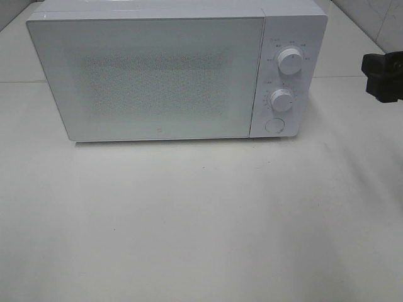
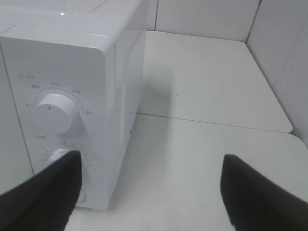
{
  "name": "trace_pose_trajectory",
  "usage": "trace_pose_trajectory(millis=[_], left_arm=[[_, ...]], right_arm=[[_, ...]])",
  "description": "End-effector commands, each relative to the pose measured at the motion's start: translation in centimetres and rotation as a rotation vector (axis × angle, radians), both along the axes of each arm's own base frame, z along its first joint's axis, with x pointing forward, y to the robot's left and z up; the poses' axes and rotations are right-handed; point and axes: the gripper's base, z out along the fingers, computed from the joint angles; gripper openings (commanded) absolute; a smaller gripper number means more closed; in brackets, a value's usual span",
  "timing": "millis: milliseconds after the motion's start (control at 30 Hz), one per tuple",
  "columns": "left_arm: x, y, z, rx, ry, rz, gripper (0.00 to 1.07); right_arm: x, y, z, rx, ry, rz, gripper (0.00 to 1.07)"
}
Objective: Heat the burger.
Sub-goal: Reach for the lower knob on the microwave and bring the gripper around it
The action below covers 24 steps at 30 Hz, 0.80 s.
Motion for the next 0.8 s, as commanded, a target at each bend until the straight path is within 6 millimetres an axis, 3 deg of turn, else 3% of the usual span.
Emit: trace_pose_trajectory(millis=[33,400,500,567,800], left_arm=[[-0.2,-0.1,0.1,-0.003,-0.031,0.003,0.98],[-0.2,-0.1,0.1,-0.003,-0.031,0.003,0.98],[-0.2,-0.1,0.1,-0.003,-0.031,0.003,0.98],[-0.2,-0.1,0.1,-0.003,-0.031,0.003,0.98],[-0.2,-0.1,0.1,-0.003,-0.031,0.003,0.98]], right_arm=[[-0.5,-0.9,-0.3,0.007,-0.062,-0.089,0.76],[-1.3,-1.7,-1.8,0.050,-0.078,-0.181,0.76],[-1.1,-0.9,-2.4,0.059,-0.059,-0.164,0.76],[-0.7,0.9,-3.3,0.006,-0.053,-0.104,0.76],[-0.4,2.3,-5.0,0.017,-0.024,-0.175,0.76]])
